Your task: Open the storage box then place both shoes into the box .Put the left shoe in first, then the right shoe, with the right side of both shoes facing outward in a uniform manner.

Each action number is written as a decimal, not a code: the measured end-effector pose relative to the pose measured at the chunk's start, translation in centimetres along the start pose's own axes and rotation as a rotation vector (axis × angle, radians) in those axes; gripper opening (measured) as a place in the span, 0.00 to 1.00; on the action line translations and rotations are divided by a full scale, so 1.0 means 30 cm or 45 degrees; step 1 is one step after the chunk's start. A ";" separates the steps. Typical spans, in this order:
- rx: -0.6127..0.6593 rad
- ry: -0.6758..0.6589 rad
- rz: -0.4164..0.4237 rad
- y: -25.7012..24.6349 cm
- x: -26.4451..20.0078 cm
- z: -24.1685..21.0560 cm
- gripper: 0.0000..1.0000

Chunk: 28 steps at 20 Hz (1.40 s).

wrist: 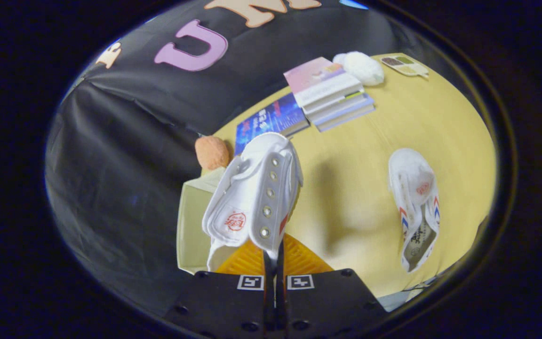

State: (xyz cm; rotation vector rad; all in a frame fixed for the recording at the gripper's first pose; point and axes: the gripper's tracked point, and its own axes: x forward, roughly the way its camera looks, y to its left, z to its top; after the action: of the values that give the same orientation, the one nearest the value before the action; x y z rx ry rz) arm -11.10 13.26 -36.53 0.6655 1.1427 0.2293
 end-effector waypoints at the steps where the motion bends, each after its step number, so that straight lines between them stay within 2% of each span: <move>1: -0.013 -0.025 0.028 0.055 -0.016 0.026 0.04; 6: -0.074 -0.033 0.151 0.308 -0.021 0.027 0.04; 10: -0.064 0.019 0.173 0.440 0.070 -0.066 0.04; 17: 0.029 0.050 0.101 0.536 0.238 -0.202 0.04; 28: -0.095 0.038 -0.038 0.530 0.390 -0.328 0.04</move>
State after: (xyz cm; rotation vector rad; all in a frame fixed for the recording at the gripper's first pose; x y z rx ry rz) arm -12.47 35.18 -38.43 0.5807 1.1663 0.2560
